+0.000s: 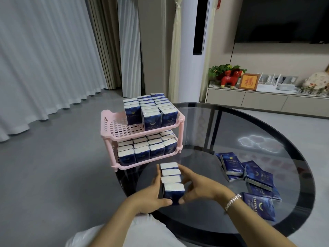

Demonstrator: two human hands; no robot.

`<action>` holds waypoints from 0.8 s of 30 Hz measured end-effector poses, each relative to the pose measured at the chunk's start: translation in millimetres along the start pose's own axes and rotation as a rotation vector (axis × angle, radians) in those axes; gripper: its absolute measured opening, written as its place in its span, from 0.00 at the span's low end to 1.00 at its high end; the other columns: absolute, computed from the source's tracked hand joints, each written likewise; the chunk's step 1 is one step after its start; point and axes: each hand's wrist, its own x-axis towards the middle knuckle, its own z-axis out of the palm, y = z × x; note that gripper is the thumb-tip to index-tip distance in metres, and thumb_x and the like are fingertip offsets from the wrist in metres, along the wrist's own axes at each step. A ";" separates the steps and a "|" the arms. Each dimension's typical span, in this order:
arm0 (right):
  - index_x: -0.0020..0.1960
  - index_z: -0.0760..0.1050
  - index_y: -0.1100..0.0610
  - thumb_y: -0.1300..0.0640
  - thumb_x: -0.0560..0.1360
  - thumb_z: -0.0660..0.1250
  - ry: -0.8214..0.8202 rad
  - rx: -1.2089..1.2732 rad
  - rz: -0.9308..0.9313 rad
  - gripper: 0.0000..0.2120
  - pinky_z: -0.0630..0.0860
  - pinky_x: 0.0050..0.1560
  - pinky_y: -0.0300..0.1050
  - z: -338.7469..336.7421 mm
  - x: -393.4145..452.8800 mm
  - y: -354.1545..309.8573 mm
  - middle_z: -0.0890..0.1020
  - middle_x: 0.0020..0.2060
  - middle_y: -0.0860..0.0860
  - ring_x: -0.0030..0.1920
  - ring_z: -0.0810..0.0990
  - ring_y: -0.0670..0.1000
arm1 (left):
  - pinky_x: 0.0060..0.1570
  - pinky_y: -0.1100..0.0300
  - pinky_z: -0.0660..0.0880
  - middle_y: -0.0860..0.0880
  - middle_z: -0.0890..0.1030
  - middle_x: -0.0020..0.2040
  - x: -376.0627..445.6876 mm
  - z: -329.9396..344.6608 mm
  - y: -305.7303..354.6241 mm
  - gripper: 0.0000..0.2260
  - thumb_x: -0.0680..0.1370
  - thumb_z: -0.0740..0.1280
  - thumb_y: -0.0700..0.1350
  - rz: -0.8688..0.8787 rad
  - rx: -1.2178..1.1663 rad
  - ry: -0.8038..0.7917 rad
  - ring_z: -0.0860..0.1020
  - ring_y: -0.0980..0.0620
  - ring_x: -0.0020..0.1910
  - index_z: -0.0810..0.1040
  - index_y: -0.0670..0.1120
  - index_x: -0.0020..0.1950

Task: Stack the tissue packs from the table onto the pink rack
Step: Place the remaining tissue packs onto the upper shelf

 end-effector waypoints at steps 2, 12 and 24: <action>0.73 0.47 0.39 0.58 0.67 0.76 0.010 0.002 -0.001 0.49 0.73 0.52 0.33 -0.6 1.9 1.1 0.69 0.64 0.38 0.57 0.73 0.41 | 0.66 0.67 0.58 0.55 0.42 0.78 -1.2 -0.7 -1.3 0.50 0.77 0.67 0.52 0.002 -0.002 -0.013 0.57 0.54 0.75 0.21 0.53 0.70; 0.67 0.55 0.36 0.57 0.65 0.77 0.096 0.011 -0.051 0.42 0.72 0.52 0.33 2.6 4.8 1.2 0.71 0.58 0.34 0.56 0.73 0.40 | 0.70 0.64 0.53 0.54 0.38 0.78 -0.8 2.3 0.8 0.43 0.80 0.62 0.51 0.018 0.035 -0.009 0.50 0.53 0.76 0.24 0.51 0.72; 0.58 0.68 0.36 0.63 0.69 0.73 0.125 0.121 -0.164 0.29 0.73 0.48 0.29 -31.5 -4.7 -41.3 0.79 0.52 0.35 0.51 0.80 0.39 | 0.73 0.61 0.57 0.59 0.58 0.75 -17.0 -37.6 17.9 0.43 0.72 0.71 0.54 0.190 -0.217 0.244 0.58 0.60 0.74 0.46 0.54 0.78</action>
